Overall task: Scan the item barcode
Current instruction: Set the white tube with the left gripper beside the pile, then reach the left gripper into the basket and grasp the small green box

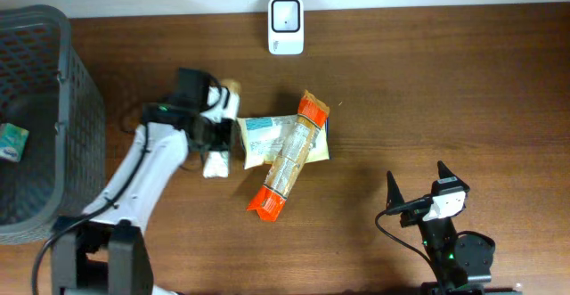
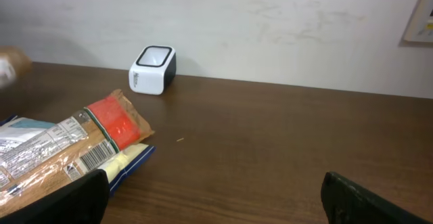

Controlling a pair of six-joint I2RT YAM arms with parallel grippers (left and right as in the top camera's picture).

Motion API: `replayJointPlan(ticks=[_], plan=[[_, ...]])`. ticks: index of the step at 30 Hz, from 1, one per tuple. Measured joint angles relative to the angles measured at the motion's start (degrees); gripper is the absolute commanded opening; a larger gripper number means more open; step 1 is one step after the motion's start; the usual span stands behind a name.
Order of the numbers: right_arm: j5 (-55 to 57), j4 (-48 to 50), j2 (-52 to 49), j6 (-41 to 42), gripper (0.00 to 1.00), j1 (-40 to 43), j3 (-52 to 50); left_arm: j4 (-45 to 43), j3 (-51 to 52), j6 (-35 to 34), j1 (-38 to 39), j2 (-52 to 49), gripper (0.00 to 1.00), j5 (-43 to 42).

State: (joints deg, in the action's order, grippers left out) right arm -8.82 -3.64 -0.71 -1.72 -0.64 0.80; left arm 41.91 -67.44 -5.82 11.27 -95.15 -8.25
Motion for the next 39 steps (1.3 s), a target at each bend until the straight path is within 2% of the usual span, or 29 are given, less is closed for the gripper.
replayJointPlan(ticks=[1, 4, 7, 11, 12, 15, 19, 22, 24, 26, 31, 37, 39], plan=[[0.0, 0.0, 0.02, 0.0, 0.99, 0.0, 0.0, -2.67, 2.34, -0.92, 0.98, 0.0, 0.74, 0.17], [0.0, 0.0, 0.02, 0.04, 0.99, 0.0, 0.0, -7.02, 3.8, -2.67, 2.99, 0.11, 0.99, 0.13], [0.02, 0.0, 0.02, 0.0, 0.99, 0.0, 0.0, -6.84, 2.69, -3.43, 3.76, 1.09, 0.99, 0.39], [0.0, 0.0, 0.02, 0.0, 0.99, 0.0, 0.0, -2.62, -9.42, -2.58, -0.17, 5.81, 0.99, 3.67], [0.0, 0.0, 0.02, 0.0, 0.99, 0.0, 0.0, 0.33, -16.06, -1.68, -3.26, 8.11, 0.99, 5.86], [0.0, 0.0, 0.02, 0.02, 0.99, 0.0, -0.02, 3.48, -27.54, -0.2, -13.53, 13.18, 0.99, 12.66], [0.0, 0.0, 0.02, 0.04, 0.99, 0.0, 0.0, 4.13, -30.97, 0.48, -31.5, 15.58, 0.99, 20.13], [0.0, 0.0, 0.02, 0.07, 0.99, 0.0, 0.0, 4.66, -30.91, 0.48, -39.74, 10.27, 0.99, 21.29], [0.0, 0.0, 0.02, 0.02, 0.99, 0.0, 0.0, 5.86, -30.58, 1.68, -42.82, 3.61, 0.93, 21.38], [0.0, 0.0, 0.02, 0.0, 0.99, 0.0, 0.0, 6.19, -30.45, 4.07, -43.41, -2.32, 0.93, 21.64], [0.0, 0.0, 0.02, 0.02, 0.99, 0.0, 0.0, 4.48, -30.27, 9.92, -44.0, -17.7, 0.93, 29.59], [0.0, 0.0, 0.02, 0.02, 0.99, 0.0, 0.0, -3.56, -30.01, 20.39, -46.03, -26.16, 0.95, 32.5], [0.0, 0.0, 0.02, 0.0, 0.99, 0.0, 0.0, -6.27, -30.01, 23.19, -46.53, -27.63, 0.93, 32.52]])
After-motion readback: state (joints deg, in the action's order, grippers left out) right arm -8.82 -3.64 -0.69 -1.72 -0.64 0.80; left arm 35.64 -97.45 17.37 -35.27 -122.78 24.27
